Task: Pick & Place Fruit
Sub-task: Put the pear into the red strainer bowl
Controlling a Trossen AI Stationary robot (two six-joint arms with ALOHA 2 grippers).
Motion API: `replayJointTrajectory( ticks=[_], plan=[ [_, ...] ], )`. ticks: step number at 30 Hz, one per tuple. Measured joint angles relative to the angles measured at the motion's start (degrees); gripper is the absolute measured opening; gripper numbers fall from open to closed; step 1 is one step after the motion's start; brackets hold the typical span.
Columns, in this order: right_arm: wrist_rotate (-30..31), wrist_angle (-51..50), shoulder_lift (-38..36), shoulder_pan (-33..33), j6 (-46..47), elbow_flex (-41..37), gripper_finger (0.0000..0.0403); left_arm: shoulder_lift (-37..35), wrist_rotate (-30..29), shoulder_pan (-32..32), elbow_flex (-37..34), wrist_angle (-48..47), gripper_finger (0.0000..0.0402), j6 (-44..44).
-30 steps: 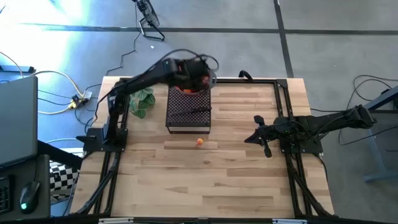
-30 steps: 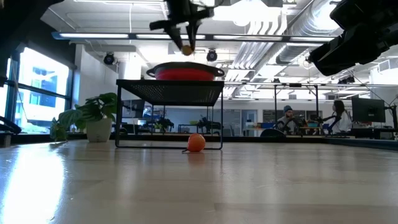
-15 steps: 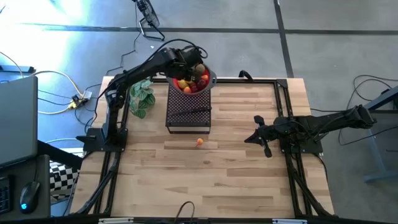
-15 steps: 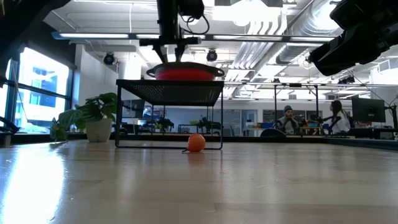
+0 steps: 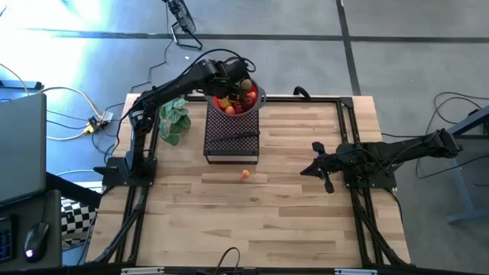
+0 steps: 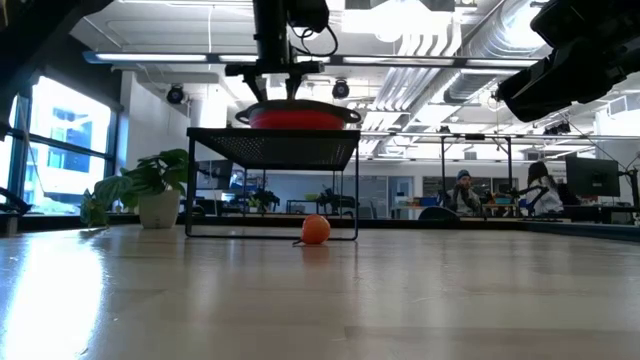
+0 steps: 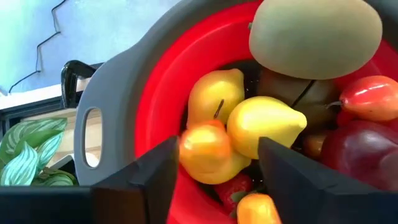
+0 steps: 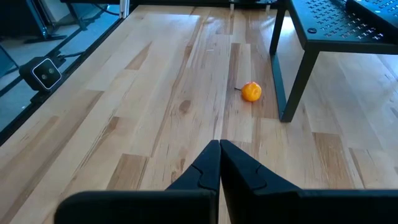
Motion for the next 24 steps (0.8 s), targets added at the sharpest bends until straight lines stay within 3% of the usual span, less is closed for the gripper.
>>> replayJointTrajectory(
  ticks=[6,12,18,24],
  plan=[
    [0.0,0.0,0.0,0.0,0.2,0.0,0.0002,0.0,-0.1,0.0,0.0,0.4,0.0262,-0.1],
    [0.0,0.0,0.0,0.0,0.2,0.0,0.0002,0.0,-0.6,-0.4,0.0,0.1,0.0259,2.5],
    [0.0,0.0,0.0,0.0,3.1,0.0,0.0002,0.0,-10.1,-5.1,0.0,-0.6,0.0203,7.4],
    [0.0,0.0,0.0,0.0,3.3,0.0,0.0002,0.0,-10.6,-9.0,0.0,-3.0,0.0099,12.4]
  ],
)
